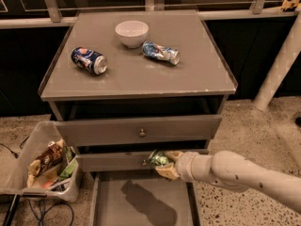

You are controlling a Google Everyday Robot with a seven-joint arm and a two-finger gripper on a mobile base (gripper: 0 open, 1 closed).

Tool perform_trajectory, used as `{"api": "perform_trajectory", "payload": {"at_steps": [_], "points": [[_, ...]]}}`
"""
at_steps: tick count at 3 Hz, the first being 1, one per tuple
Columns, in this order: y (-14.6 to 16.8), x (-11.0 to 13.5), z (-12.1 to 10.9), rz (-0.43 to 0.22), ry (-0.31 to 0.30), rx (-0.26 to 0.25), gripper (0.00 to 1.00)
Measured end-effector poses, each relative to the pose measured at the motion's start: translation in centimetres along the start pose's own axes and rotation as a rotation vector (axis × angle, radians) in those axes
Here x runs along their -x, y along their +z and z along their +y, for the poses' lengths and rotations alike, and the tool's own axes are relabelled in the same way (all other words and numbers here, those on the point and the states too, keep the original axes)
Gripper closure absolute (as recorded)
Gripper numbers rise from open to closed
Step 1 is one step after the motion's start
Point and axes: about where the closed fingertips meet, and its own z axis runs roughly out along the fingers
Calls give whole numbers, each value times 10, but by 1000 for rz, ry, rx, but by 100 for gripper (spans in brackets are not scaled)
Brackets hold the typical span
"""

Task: Place green can into bottom drawer

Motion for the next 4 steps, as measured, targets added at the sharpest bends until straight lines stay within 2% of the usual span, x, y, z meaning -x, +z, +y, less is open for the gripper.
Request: {"api": "perform_trajectory", "payload": {"at_steps": [1, 2, 4], "points": [[40, -30, 3, 48, 39, 40, 100], [78, -65, 6, 54, 69, 89, 100], [134, -139, 13, -16, 84, 117, 100]]}}
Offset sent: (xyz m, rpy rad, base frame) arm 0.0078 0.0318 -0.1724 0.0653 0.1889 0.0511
